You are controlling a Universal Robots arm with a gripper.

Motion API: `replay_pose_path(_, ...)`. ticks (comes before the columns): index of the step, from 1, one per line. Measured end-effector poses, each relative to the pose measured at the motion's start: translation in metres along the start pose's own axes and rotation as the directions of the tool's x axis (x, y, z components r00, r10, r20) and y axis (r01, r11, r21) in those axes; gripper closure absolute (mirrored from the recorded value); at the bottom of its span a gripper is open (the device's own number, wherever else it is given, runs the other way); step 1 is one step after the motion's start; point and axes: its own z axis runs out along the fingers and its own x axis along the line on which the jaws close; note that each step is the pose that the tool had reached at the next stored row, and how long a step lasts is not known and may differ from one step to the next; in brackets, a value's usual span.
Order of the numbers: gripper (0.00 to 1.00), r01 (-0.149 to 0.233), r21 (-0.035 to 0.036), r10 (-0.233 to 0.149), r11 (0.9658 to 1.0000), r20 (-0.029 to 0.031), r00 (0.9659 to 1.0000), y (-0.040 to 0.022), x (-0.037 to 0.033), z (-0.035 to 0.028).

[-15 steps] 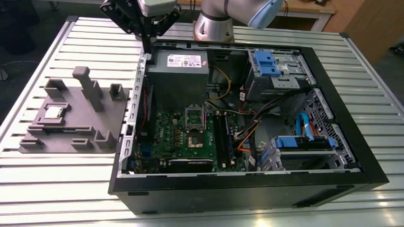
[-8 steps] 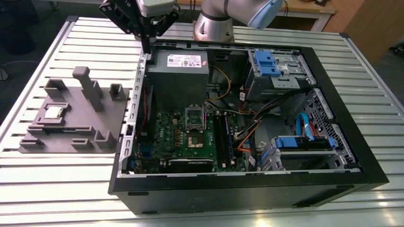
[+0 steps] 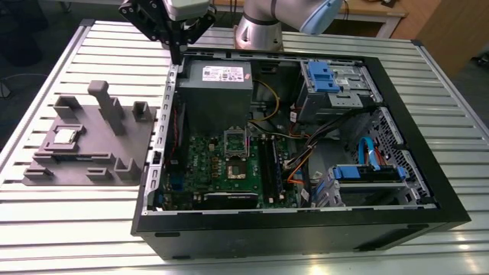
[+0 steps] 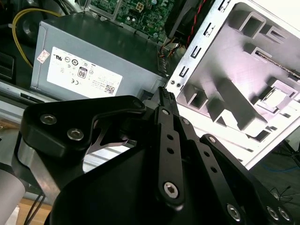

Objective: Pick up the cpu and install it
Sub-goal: 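Reach for the cpu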

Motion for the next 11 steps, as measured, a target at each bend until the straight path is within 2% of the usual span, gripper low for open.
replay_pose_path(11, 0.90, 0.000, 0.0000, 0.000, 1.0000, 0.0000, 1.0000, -0.0002, 0.0025, 0.0003)
